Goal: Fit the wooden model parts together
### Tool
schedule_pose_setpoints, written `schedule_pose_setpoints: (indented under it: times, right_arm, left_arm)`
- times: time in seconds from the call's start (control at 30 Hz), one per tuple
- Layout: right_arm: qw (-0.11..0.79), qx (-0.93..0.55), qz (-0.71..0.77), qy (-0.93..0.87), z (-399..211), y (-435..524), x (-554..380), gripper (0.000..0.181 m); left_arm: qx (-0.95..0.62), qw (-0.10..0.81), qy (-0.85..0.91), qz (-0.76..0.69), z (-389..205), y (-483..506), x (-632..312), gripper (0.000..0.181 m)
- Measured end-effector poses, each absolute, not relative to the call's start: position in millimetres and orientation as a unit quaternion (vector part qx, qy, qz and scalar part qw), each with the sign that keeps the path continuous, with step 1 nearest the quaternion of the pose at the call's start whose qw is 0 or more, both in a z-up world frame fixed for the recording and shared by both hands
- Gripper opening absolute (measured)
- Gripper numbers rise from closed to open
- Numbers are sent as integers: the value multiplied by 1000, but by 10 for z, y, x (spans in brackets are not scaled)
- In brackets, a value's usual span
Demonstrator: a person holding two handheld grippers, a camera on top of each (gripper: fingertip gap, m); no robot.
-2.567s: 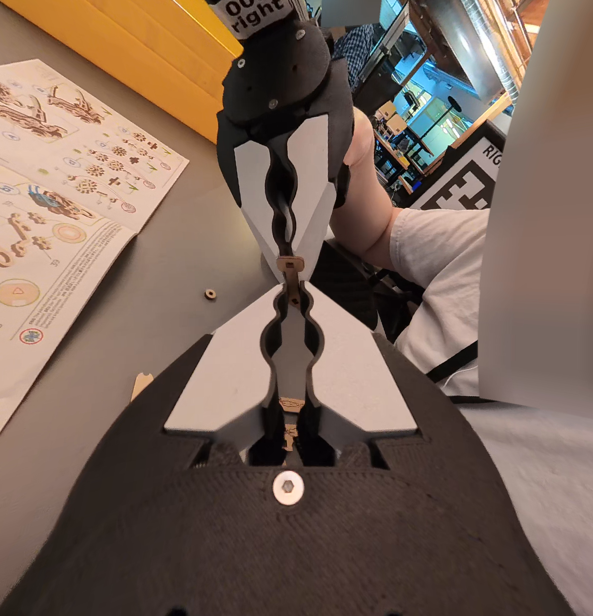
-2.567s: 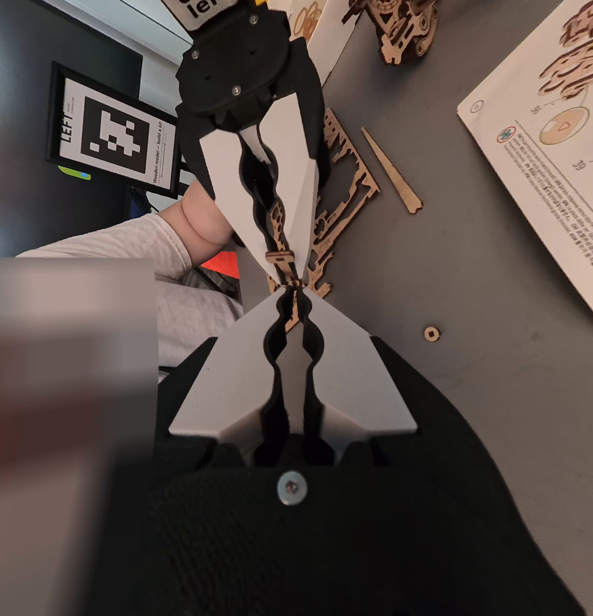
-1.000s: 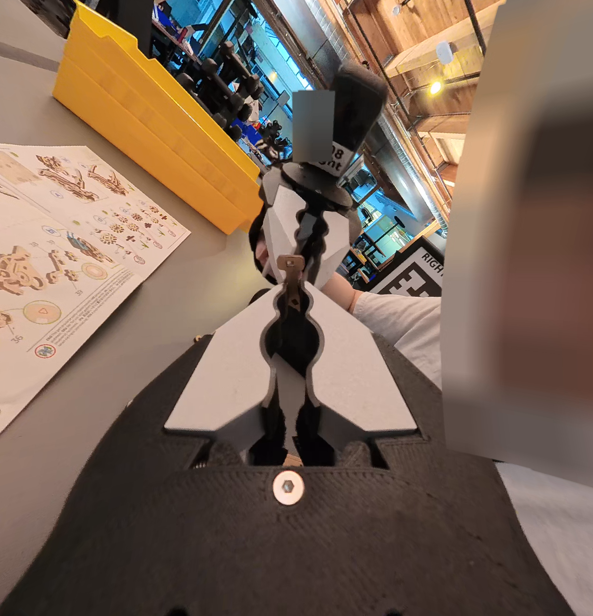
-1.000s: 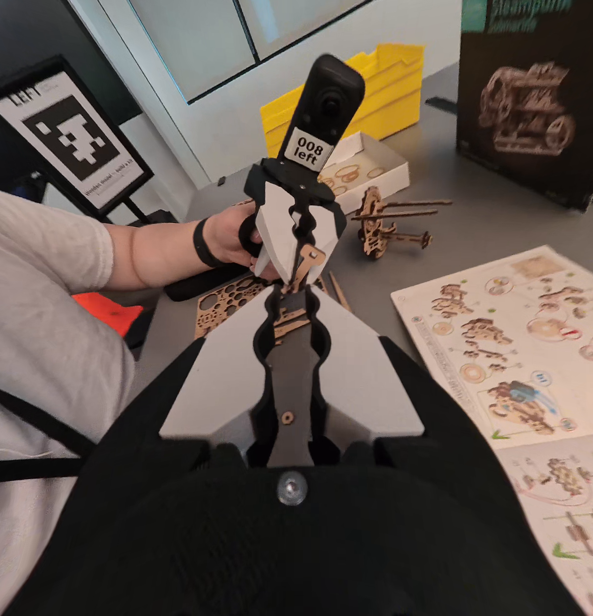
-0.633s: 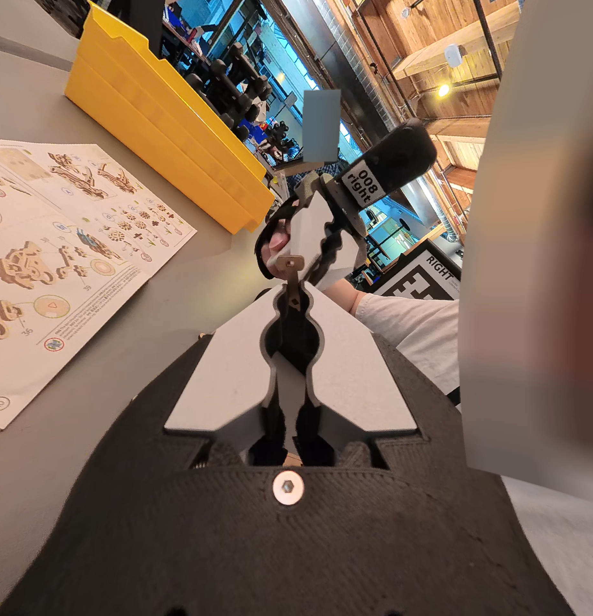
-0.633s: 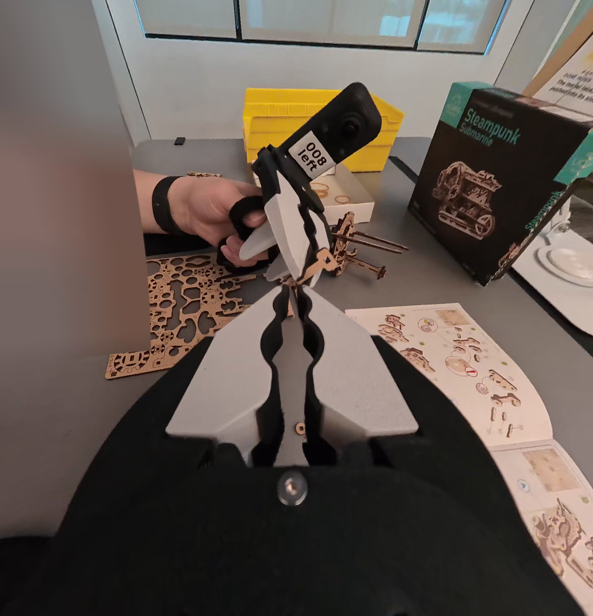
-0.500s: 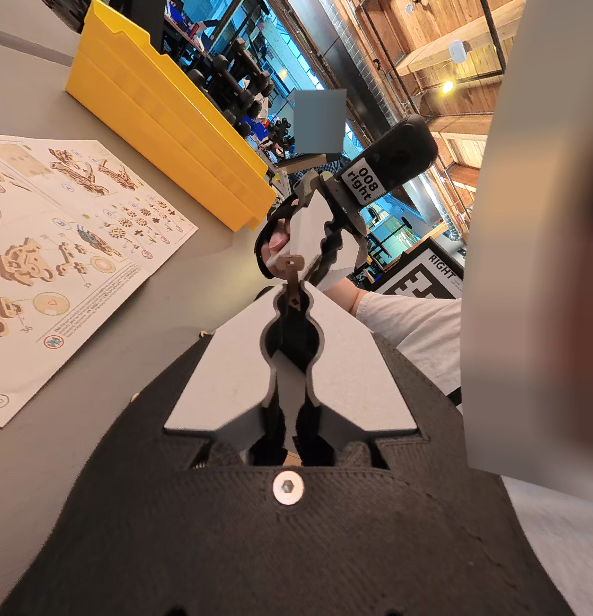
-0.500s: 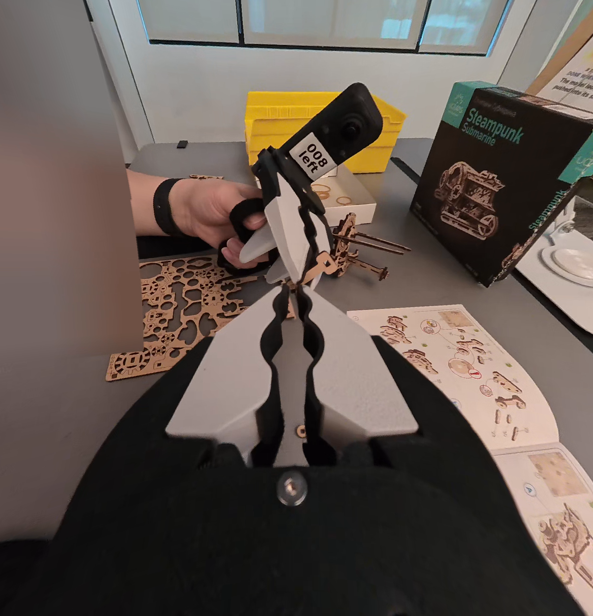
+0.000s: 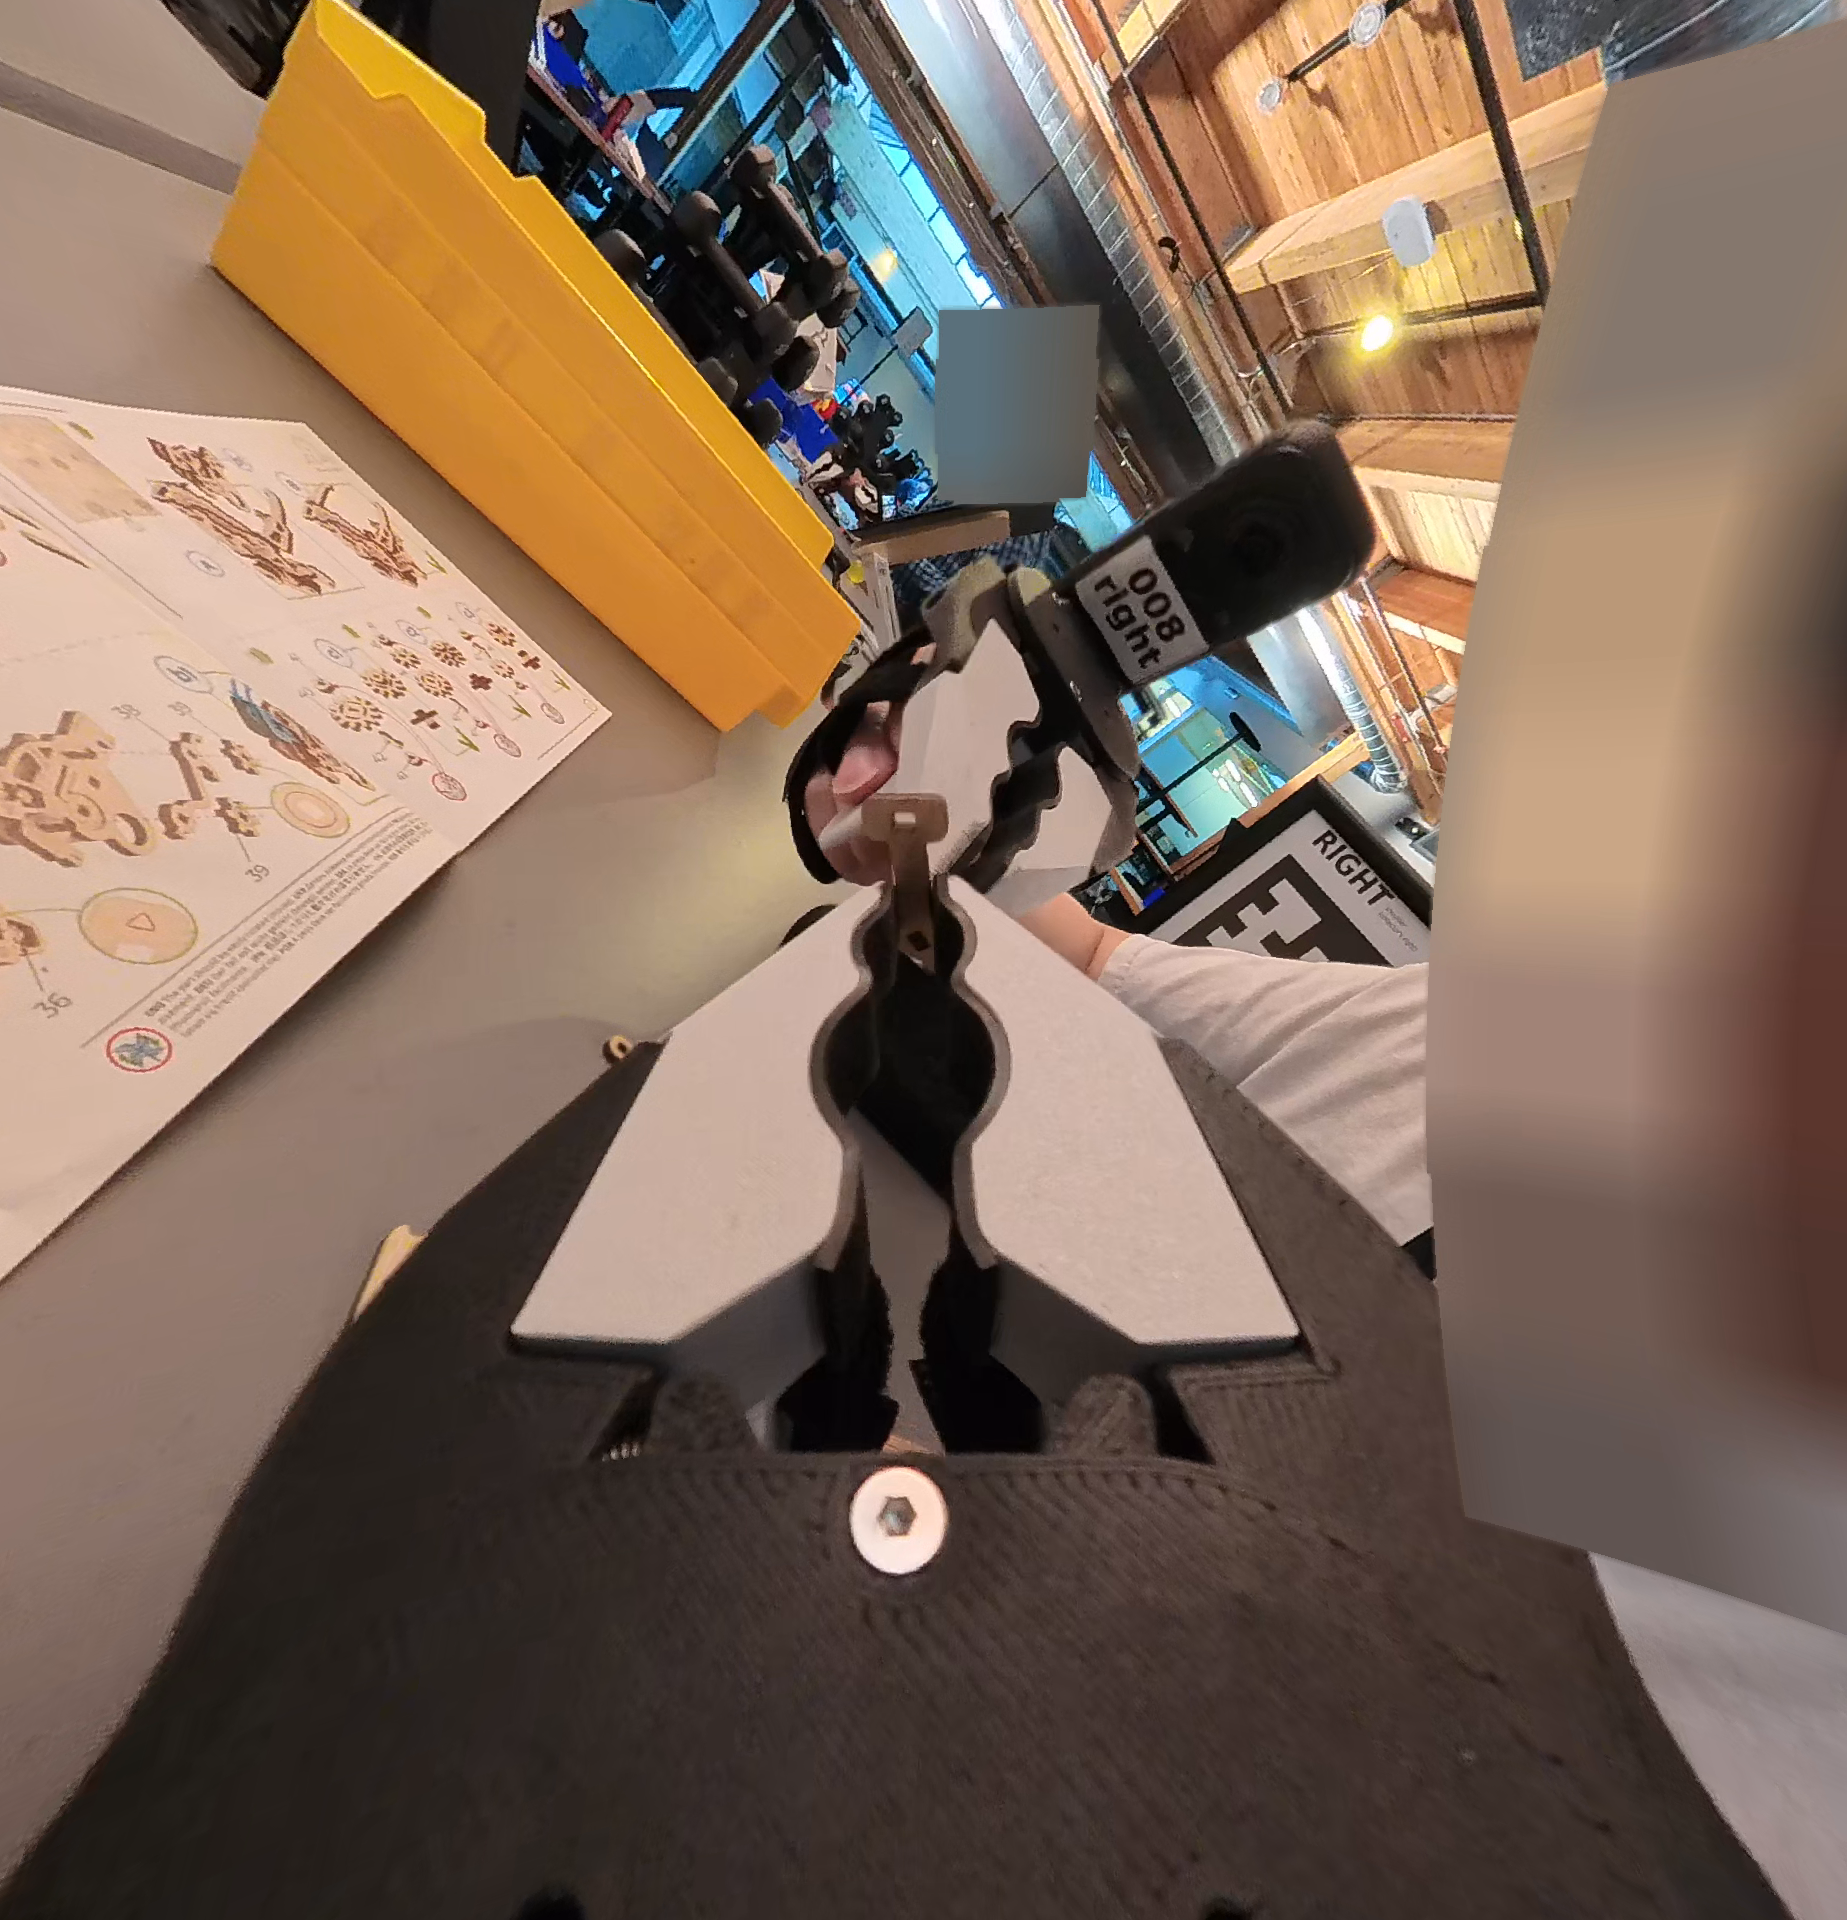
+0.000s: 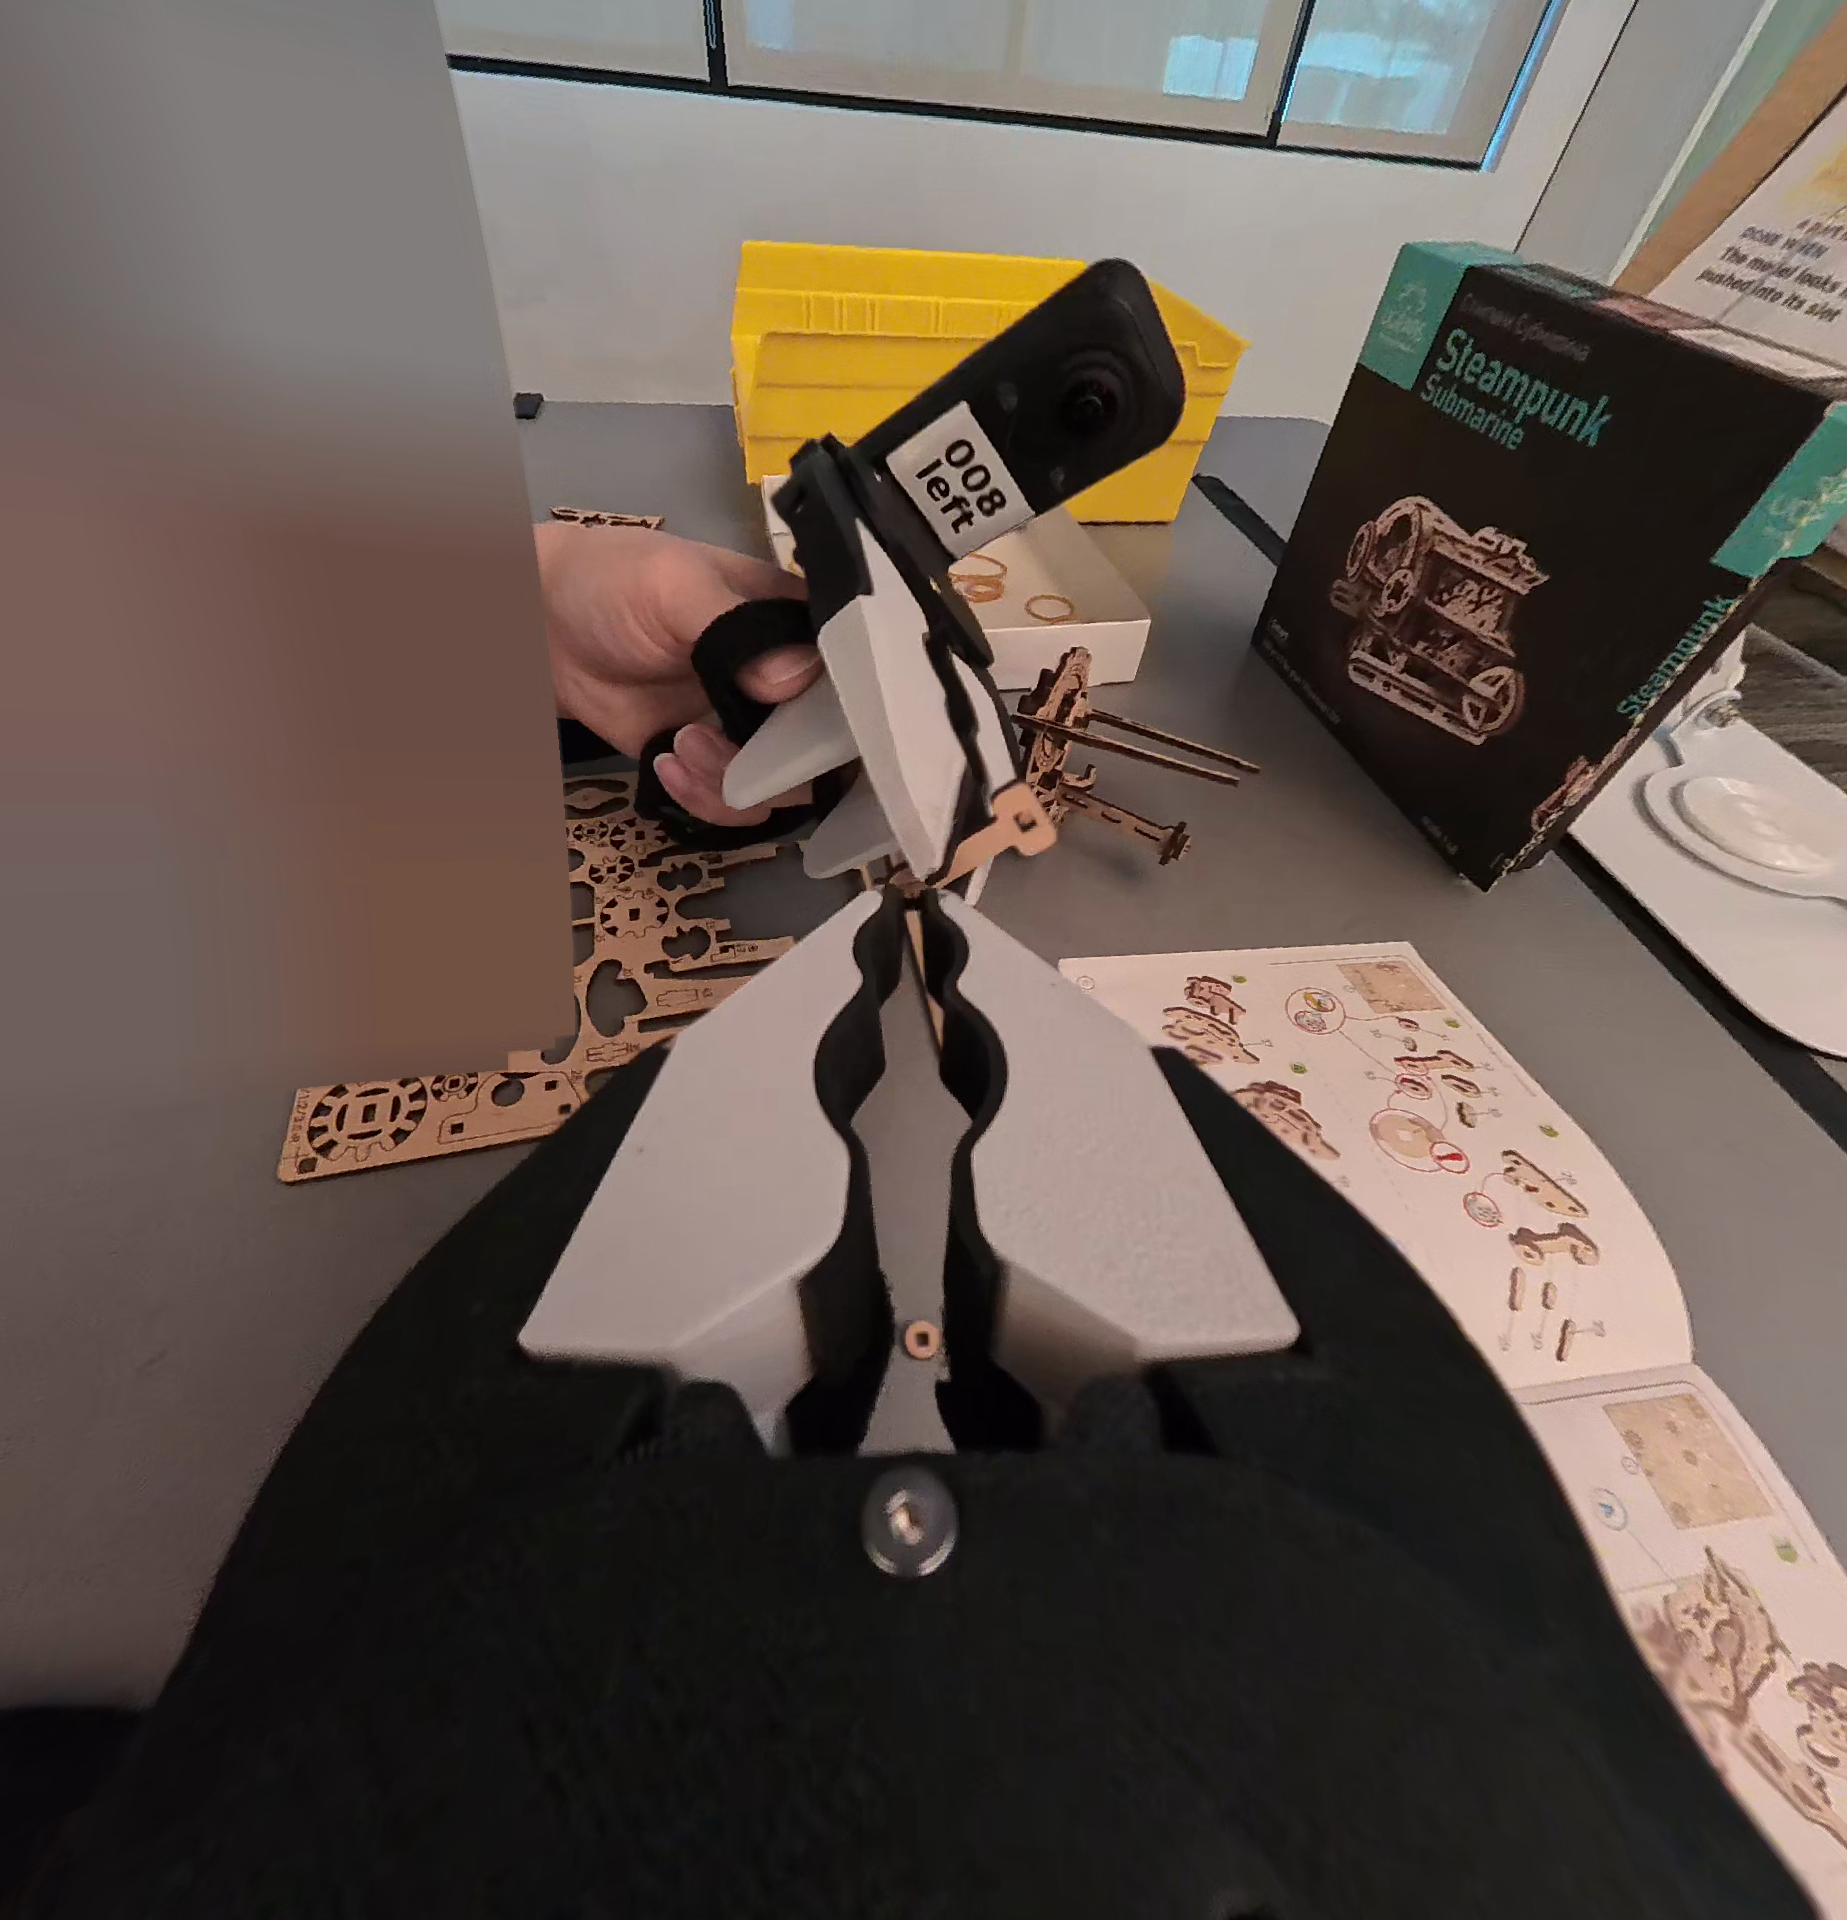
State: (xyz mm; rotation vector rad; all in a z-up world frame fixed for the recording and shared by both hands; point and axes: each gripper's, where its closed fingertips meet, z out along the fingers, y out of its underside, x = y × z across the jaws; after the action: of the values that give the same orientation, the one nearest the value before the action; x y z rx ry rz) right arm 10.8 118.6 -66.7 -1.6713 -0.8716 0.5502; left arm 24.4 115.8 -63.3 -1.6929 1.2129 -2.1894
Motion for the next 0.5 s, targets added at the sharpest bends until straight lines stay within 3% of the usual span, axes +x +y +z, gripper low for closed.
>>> schedule_pose_setpoints:
  times: [0.5]
  right_arm:
    - [583,-692,226,-361,-577,1182,124,1]
  left_arm:
    - [-552,64,377,-741,-545,1157,258,4]
